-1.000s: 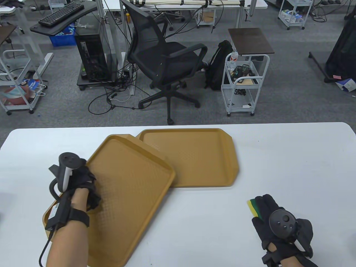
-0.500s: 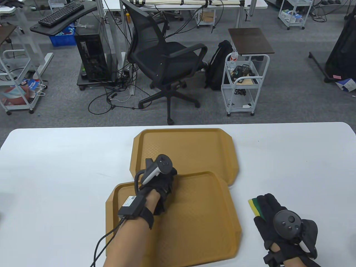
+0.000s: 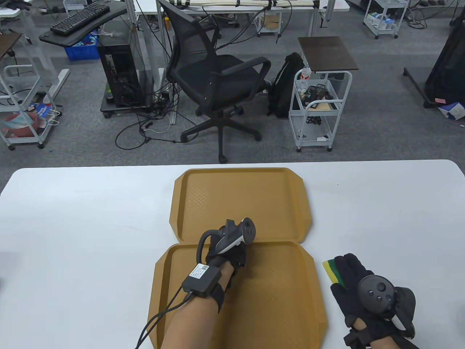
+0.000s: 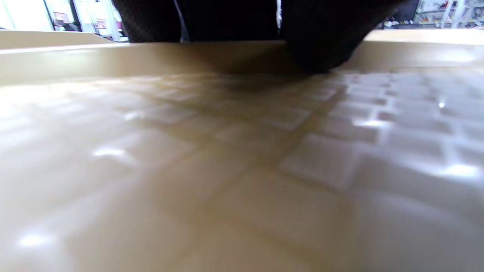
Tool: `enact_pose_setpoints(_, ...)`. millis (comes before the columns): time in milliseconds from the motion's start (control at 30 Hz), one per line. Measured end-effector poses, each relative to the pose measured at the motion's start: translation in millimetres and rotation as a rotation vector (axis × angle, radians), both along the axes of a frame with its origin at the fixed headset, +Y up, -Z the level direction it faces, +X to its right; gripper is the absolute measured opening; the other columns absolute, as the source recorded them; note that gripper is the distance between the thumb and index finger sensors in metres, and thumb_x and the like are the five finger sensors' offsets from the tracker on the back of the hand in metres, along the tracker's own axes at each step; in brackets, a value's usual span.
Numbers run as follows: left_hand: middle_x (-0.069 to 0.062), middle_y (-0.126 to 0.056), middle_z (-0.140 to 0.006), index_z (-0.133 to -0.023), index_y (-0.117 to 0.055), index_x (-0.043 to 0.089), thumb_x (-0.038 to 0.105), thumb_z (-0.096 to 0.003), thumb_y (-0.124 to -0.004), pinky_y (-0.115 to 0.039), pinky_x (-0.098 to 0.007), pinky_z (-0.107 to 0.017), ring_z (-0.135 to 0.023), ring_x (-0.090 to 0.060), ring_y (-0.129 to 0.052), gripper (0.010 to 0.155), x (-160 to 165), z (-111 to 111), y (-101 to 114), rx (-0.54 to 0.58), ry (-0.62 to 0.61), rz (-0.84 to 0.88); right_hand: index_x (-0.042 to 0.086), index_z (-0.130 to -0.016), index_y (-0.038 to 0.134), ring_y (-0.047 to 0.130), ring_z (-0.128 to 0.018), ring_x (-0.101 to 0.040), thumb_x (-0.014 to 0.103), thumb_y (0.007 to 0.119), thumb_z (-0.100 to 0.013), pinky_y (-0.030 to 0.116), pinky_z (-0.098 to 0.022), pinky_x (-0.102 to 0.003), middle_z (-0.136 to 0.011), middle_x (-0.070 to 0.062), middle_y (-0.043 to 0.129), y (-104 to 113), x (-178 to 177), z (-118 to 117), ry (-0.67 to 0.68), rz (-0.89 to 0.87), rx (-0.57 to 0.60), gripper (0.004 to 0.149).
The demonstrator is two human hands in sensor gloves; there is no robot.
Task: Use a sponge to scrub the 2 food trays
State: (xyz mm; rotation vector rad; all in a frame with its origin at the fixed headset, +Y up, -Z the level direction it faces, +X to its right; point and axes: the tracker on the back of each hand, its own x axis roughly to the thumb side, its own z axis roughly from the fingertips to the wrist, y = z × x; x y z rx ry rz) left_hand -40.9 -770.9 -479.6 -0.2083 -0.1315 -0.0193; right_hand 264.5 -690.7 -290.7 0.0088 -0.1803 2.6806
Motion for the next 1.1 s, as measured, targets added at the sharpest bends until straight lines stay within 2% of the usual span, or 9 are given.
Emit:
enact_pose_setpoints(233, 0.000, -0.068, -0.106, -0.100, -0.067, 0.037, 0.053, -0.0452, -0.080, -0.063, -0.055, -0.076, -0.096, -0.029, -0.076, 0.059, 4, 4, -1, 0.006, 0.064, -0.005, 0.023, -0.105, 0.062, 0.076, -0.088, -0.043, 0.035, 0.090, -0.045, 0.071, -0.067, -0.057, -0.113, -0.011, 0.054, -1, -1, 0, -0.004, 0.000, -0.013, 0.068)
enact_pose_setpoints(333, -0.003, -0.068, -0.108, -0.102, -0.068, 0.034, 0.058, -0.0397, -0.081, -0.063, -0.058, -0.073, -0.095, -0.033, -0.078, 0.068, -4, 10, 6, 0.085, 0.081, 0.045, 0.023, -0.105, 0.062, 0.076, -0.088, -0.043, 0.035, 0.091, -0.045, 0.072, -0.067, -0.056, -0.113, -0.011, 0.055, -2, 0, -1, -0.009, 0.000, -0.021, 0.068)
enact_pose_setpoints(400, -0.004, -0.067, -0.109, -0.104, -0.067, 0.034, 0.058, -0.0397, -0.080, -0.063, -0.059, -0.073, -0.095, -0.036, -0.078, 0.070, -20, 16, 17, 0.082, 0.110, 0.047, 0.023, -0.105, 0.062, 0.077, -0.088, -0.043, 0.036, 0.091, -0.045, 0.072, -0.067, -0.056, -0.113, -0.011, 0.055, -4, 1, -2, -0.014, -0.006, -0.029, 0.068)
enact_pose_setpoints(533, -0.006, -0.061, -0.112, -0.110, -0.057, 0.033, 0.060, -0.0416, -0.079, -0.063, -0.058, -0.073, -0.097, -0.038, -0.076, 0.077, -80, 35, 32, -0.039, 0.244, -0.008, 0.023, -0.105, 0.063, 0.078, -0.087, -0.041, 0.037, 0.091, -0.044, 0.073, -0.066, -0.055, -0.113, -0.012, 0.056, -7, 1, -4, -0.019, -0.004, -0.036, 0.069)
enact_pose_setpoints(700, -0.010, -0.064, -0.110, -0.113, -0.050, 0.029, 0.063, -0.0424, -0.079, -0.069, -0.056, -0.069, -0.089, -0.034, -0.083, 0.083, -173, 76, 32, -0.172, 0.426, 0.042, 0.023, -0.104, 0.064, 0.080, -0.086, -0.040, 0.038, 0.092, -0.044, 0.075, -0.066, -0.053, -0.112, -0.012, 0.057, -11, -2, -7, -0.022, 0.003, -0.041, 0.068)
enact_pose_setpoints(767, -0.010, -0.070, -0.107, -0.113, -0.048, 0.028, 0.063, -0.0423, -0.080, -0.075, -0.054, -0.064, -0.080, -0.032, -0.091, 0.085, -197, 92, 30, -0.183, 0.459, 0.078, 0.023, -0.104, 0.064, 0.081, -0.086, -0.040, 0.039, 0.092, -0.044, 0.075, -0.066, -0.053, -0.112, -0.012, 0.057, -14, -3, -8, -0.022, 0.004, -0.047, 0.068)
enact_pose_setpoints(867, -0.008, -0.077, -0.101, -0.114, -0.047, 0.027, 0.063, -0.0423, -0.080, -0.081, -0.050, -0.059, -0.070, -0.028, -0.099, 0.087, -217, 111, 23, -0.279, 0.479, 0.132, 0.023, -0.104, 0.064, 0.081, -0.086, -0.040, 0.039, 0.092, -0.044, 0.075, -0.066, -0.053, -0.112, -0.012, 0.057, -18, -6, -10, -0.024, 0.018, -0.059, 0.068)
enact_pose_setpoints(967, -0.004, -0.090, -0.088, -0.113, -0.045, 0.025, 0.060, -0.0432, -0.083, -0.090, -0.044, -0.049, -0.055, -0.023, -0.109, 0.087, -224, 125, 12, -0.374, 0.464, 0.238, 0.023, -0.104, 0.064, 0.081, -0.086, -0.040, 0.039, 0.091, -0.044, 0.075, -0.066, -0.053, -0.112, -0.012, 0.057, -22, -8, -12, -0.025, 0.037, -0.075, 0.068)
enact_pose_setpoints(1100, -0.002, -0.096, -0.079, -0.112, -0.048, 0.026, 0.051, -0.0435, -0.086, -0.095, -0.040, -0.040, -0.045, -0.020, -0.113, 0.082, -224, 131, 7, -0.281, 0.452, 0.245, 0.023, -0.104, 0.064, 0.081, -0.086, -0.040, 0.039, 0.091, -0.044, 0.076, -0.066, -0.053, -0.111, -0.012, 0.057, -27, -11, -13, -0.026, 0.044, -0.089, 0.068)
